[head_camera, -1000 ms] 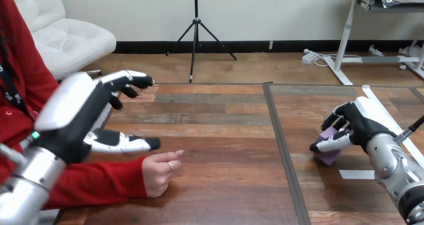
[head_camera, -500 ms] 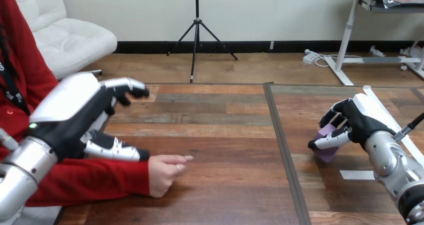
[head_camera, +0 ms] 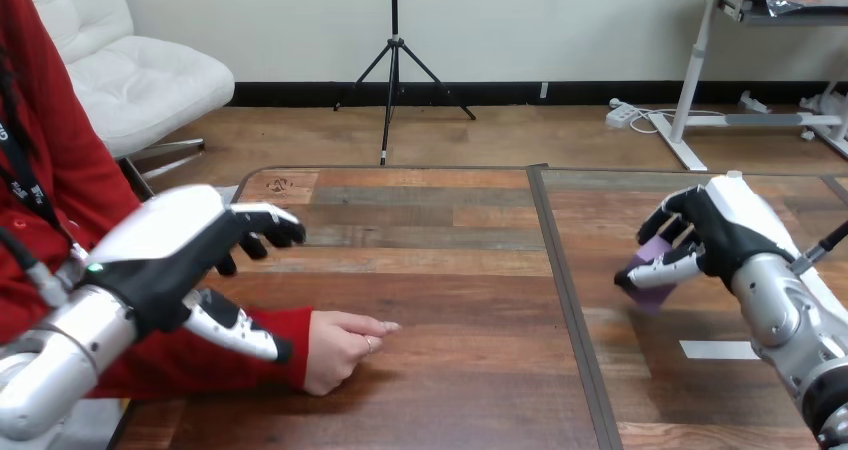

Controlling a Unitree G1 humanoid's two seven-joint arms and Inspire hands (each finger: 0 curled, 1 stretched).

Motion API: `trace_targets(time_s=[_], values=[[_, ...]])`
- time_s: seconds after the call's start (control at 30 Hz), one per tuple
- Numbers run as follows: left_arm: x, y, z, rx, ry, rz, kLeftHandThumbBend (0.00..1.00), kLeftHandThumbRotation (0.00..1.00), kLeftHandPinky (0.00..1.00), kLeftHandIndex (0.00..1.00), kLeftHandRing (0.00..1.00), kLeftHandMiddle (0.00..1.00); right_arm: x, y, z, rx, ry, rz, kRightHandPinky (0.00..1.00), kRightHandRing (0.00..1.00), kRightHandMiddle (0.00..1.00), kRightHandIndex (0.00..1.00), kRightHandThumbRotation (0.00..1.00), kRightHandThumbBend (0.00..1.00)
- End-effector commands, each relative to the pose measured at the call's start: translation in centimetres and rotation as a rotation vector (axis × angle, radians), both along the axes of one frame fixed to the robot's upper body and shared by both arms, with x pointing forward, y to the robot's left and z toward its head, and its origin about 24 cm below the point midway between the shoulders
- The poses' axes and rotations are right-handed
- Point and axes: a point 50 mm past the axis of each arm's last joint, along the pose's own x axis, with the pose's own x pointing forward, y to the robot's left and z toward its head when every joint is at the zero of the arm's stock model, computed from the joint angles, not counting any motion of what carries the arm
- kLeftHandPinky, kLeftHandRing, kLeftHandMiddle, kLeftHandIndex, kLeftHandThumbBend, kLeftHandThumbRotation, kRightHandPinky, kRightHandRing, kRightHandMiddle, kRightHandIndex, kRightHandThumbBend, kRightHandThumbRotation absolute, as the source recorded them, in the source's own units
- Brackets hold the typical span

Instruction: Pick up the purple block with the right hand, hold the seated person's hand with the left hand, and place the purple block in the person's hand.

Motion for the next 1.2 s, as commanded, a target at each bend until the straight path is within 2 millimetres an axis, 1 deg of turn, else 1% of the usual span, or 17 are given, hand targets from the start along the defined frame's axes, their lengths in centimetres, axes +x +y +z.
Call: trace_targets(time_s=[0.0, 0.47, 0.67, 0.97, 1.17], values=[[0.8, -1.1, 2.5, 0.039, -0.081, -0.050, 1.00, 0.13, 0.60, 0.75, 0.72, 0.76, 2.9, 0.6, 6.0, 0.024, -0.212, 0.036, 0.45, 0.47, 0.51, 0.50, 0.00, 0.76], [1.3, -1.5, 2.0, 0.046, -0.041, -0.039, 0.97, 0.16, 0.61, 0.76, 0.74, 0.77, 3.3, 0.8, 7.6, 0.038, -0.284, 0.061, 0.41, 0.44, 0.48, 0.48, 0.00, 0.76], [1.4, -1.7, 1.8, 0.042, -0.042, -0.040, 0.97, 0.17, 0.62, 0.77, 0.75, 0.78, 3.4, 1.0, 8.2, 0.063, -0.307, 0.077, 0.41, 0.44, 0.48, 0.48, 0.00, 0.75], [1.6, -2.0, 1.5, 0.044, -0.028, -0.040, 0.96, 0.18, 0.63, 0.78, 0.75, 0.78, 3.5, 1.3, 8.9, 0.077, -0.332, 0.098, 0.43, 0.45, 0.49, 0.48, 0.00, 0.73], [1.8, -2.3, 1.2, 0.056, -0.030, -0.053, 0.96, 0.16, 0.63, 0.79, 0.76, 0.79, 3.6, 1.6, 9.2, 0.082, -0.345, 0.115, 0.45, 0.46, 0.49, 0.49, 0.00, 0.73]])
